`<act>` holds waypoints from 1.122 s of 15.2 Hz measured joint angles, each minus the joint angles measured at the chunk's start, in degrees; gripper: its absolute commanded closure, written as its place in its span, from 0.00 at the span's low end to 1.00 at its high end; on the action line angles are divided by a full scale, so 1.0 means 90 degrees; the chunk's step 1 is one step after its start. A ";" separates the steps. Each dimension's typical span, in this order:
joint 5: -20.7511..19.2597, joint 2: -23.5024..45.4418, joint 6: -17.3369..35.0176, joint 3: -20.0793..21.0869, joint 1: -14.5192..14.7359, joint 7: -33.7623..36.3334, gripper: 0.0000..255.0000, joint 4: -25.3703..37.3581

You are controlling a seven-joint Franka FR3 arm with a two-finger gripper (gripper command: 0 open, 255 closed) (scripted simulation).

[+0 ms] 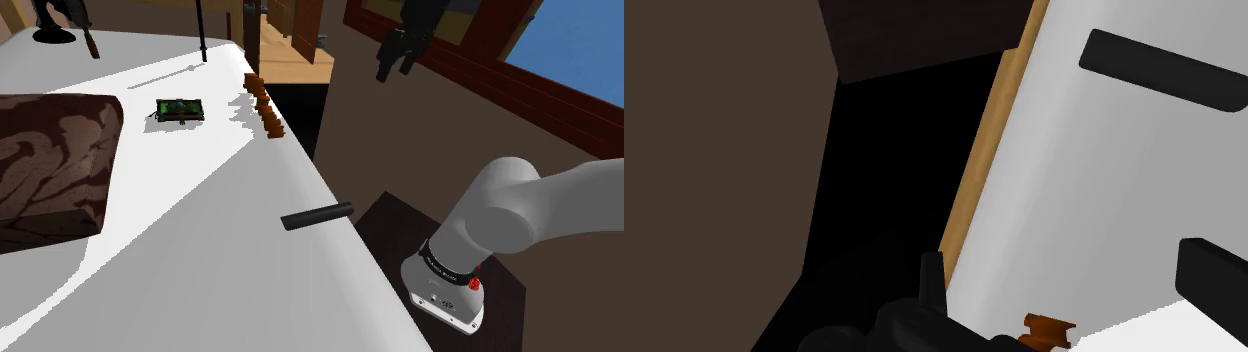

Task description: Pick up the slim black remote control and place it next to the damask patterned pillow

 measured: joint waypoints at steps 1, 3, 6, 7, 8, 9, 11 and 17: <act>0.0000 0.0000 0.0000 0.0000 0.0000 0.0000 0.00 0.0000; 0.0014 0.0067 0.0213 0.0018 0.0136 -0.0163 0.00 -0.0165; 0.0056 0.0198 0.0640 0.0076 0.0448 -0.0531 0.00 -0.0500; 0.0091 0.0267 0.0805 0.0130 0.0574 -0.0628 0.00 -0.0615; 0.0106 0.0306 0.0968 0.0155 0.0688 -0.0757 0.00 -0.0754; 0.0109 0.0365 0.1135 0.0158 0.0795 -0.0910 0.00 -0.0877; 0.0149 0.0490 0.1434 0.0219 0.1031 -0.1166 0.00 -0.1082; 0.0230 0.0876 0.2384 0.0353 0.1722 -0.1984 0.00 -0.1739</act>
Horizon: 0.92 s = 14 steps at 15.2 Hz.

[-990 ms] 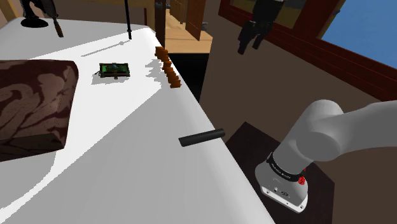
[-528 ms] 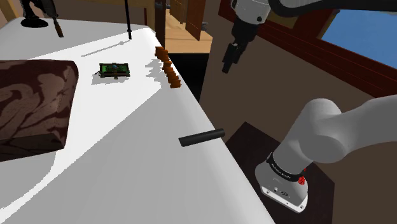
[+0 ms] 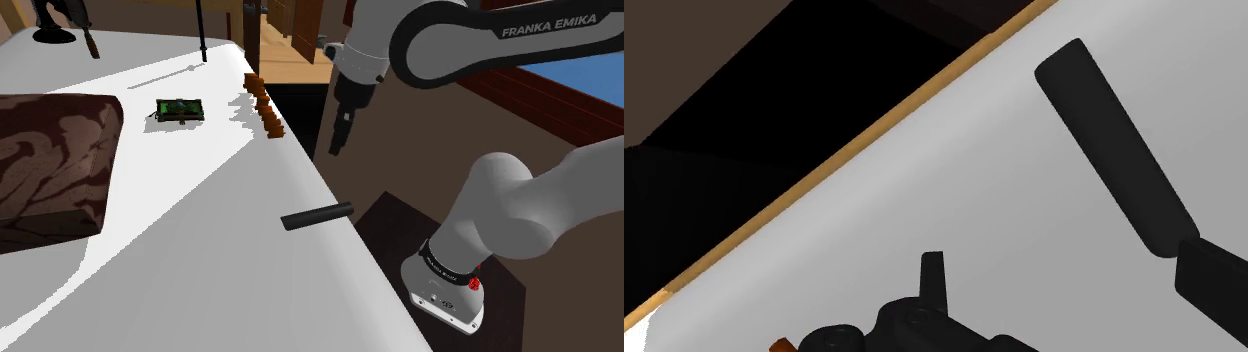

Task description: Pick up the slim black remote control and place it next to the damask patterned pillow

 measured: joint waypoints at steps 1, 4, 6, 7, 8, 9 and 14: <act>0.0022 0.0088 0.0173 0.0039 0.0124 -0.0118 0.00 -0.0102; 0.0085 0.0337 0.0718 0.0161 0.0501 -0.0467 0.00 -0.0456; 0.0110 0.0495 0.1026 0.0211 0.0734 -0.0738 0.00 -0.0640; 0.0110 0.0563 0.1180 0.0217 0.0837 -0.0899 0.00 -0.0741; 0.0133 0.0706 0.1398 0.0271 0.0969 -0.1000 0.00 -0.0840; 0.0151 0.0836 0.1564 0.0311 0.1093 -0.1118 0.00 -0.0893; 0.0162 0.1244 0.2334 0.0401 0.1396 -0.1452 0.00 -0.1301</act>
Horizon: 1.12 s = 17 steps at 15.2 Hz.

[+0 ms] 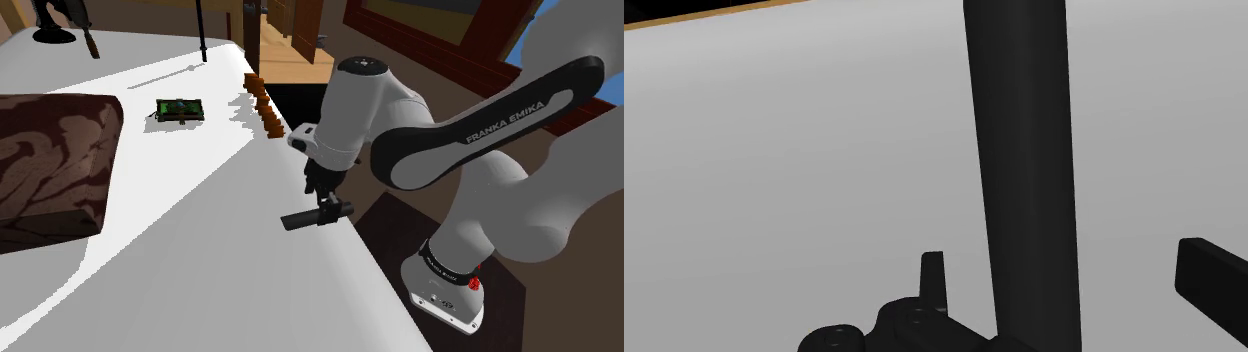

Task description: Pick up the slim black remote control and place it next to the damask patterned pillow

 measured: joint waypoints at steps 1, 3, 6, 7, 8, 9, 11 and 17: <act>-0.0018 0.0074 0.0134 -0.0011 -0.0013 -0.0020 0.00 -0.0058; -0.0041 0.0263 0.0397 0.0004 -0.0024 0.0003 0.00 -0.0135; -0.0072 0.0459 0.0643 0.0011 -0.0048 0.0019 0.00 -0.0181; -0.0076 0.0483 0.0670 0.0012 -0.0052 0.0021 0.00 -0.0183; -0.0078 0.0494 0.0685 0.0013 -0.0053 0.0023 0.00 -0.0188; -0.0079 0.0500 0.0693 0.0012 -0.0054 0.0023 0.00 -0.0188; -0.0080 0.0502 0.0697 0.0011 -0.0055 0.0022 0.00 -0.0189; -0.0068 0.0474 0.0689 0.0022 -0.0040 0.0020 1.00 -0.0186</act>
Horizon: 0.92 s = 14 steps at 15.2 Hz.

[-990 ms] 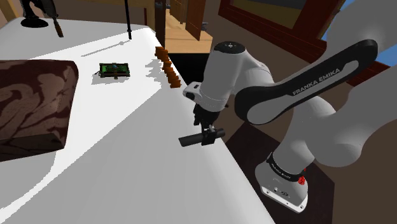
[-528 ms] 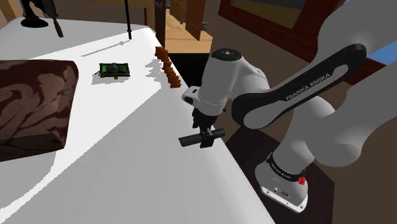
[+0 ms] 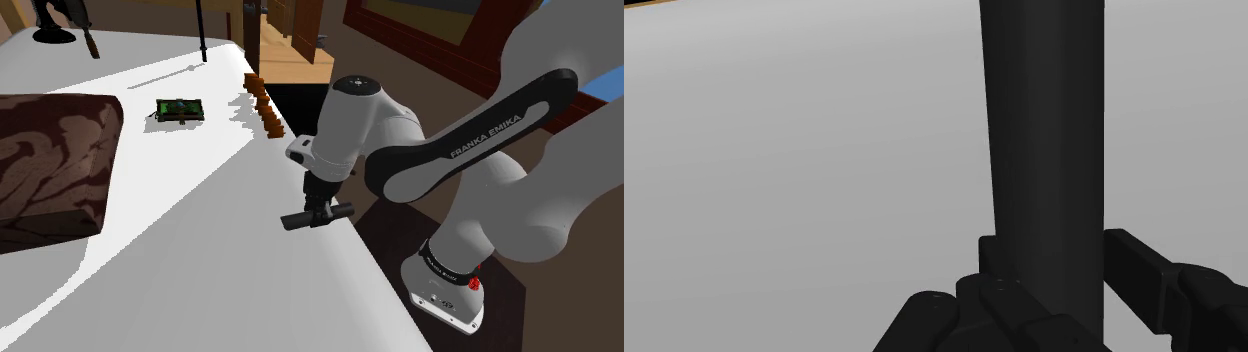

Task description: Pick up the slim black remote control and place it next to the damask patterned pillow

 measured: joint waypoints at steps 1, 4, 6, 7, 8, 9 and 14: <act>-0.0001 -0.0001 0.0001 -0.0001 -0.0001 0.0001 1.00 -0.0001; -0.0004 -0.0002 0.0005 -0.0001 -0.0002 0.0002 1.00 -0.0003; 0.0001 -0.0037 -0.0061 -0.0007 -0.0004 -0.0006 1.00 0.0016; 0.0008 -0.0102 -0.0145 -0.0018 -0.0003 -0.0022 1.00 0.0028; 0.0021 -0.0189 -0.0261 -0.0025 0.0006 -0.0034 1.00 0.0055; 0.0027 -0.0265 -0.0378 -0.0040 0.0005 -0.0059 1.00 0.0095; 0.0076 -0.0617 -0.0943 -0.0055 0.0043 -0.0101 1.00 0.0306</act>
